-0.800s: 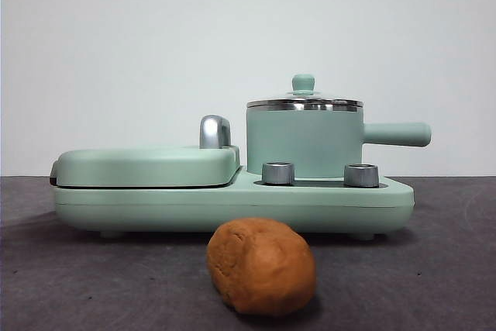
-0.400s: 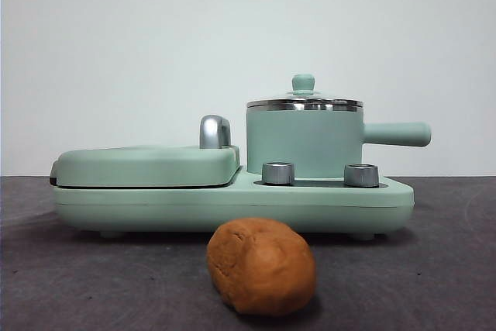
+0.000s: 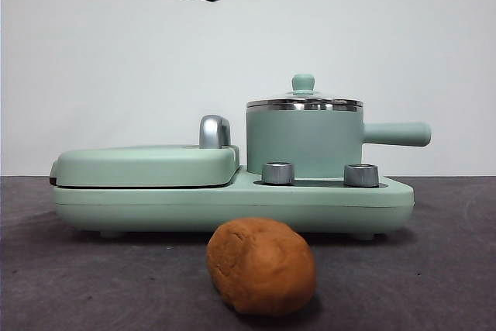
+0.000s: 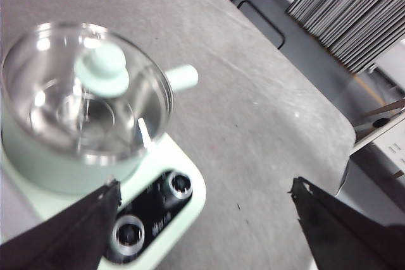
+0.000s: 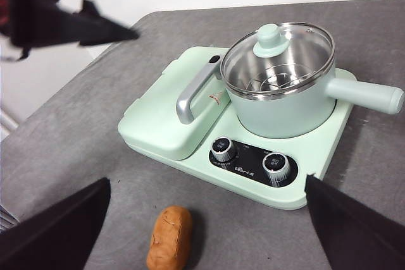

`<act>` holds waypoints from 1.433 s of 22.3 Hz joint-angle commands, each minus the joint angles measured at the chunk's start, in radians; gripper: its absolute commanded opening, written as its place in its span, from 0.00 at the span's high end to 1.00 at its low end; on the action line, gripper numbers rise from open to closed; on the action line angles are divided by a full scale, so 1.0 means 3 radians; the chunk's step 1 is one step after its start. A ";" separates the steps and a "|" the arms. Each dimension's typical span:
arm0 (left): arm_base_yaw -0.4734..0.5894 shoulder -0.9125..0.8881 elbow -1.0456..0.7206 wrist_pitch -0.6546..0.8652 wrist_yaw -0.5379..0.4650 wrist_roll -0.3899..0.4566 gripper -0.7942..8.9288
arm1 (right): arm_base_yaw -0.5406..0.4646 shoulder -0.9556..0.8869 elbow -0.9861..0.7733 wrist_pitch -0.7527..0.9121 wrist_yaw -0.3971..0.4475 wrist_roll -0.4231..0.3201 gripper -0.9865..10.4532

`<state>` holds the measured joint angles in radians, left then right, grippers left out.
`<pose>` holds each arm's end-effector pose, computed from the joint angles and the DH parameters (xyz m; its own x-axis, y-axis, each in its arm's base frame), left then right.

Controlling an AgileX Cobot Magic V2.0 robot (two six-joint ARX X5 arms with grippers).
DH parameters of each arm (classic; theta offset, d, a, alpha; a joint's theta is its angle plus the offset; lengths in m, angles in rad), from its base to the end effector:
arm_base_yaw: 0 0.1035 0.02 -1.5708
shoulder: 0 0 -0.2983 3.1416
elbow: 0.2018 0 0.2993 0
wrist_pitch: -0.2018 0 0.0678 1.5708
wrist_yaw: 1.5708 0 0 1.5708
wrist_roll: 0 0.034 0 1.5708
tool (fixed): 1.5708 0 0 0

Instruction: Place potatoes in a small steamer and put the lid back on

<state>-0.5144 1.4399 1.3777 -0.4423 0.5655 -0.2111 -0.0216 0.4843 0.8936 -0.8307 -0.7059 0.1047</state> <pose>0.3061 -0.1939 0.3942 0.3798 -0.8302 -0.4081 0.7173 0.5429 -0.4367 0.0871 0.0202 0.3758 0.7083 0.6336 -0.3113 -0.5295 0.7685 0.3593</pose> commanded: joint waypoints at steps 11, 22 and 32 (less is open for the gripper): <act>-0.0397 0.1820 0.2255 -0.0994 -0.1197 0.0847 0.47 | 0.0001 0.0015 0.0051 0.0024 -0.0005 0.0000 0.49; -0.0421 0.2426 0.2524 -0.0698 -0.1288 0.0921 0.47 | 0.0001 0.0015 0.0051 0.0024 -0.0004 0.0000 0.49; -0.0477 0.2459 0.2524 -0.0778 -0.1294 0.1039 0.54 | 0.0001 0.0015 0.0051 0.0024 -0.0003 0.0000 0.49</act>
<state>-0.6468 2.1529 2.1025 -0.6815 0.1810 0.0875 -0.0212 0.4843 0.8936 -0.8307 -0.7055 0.1047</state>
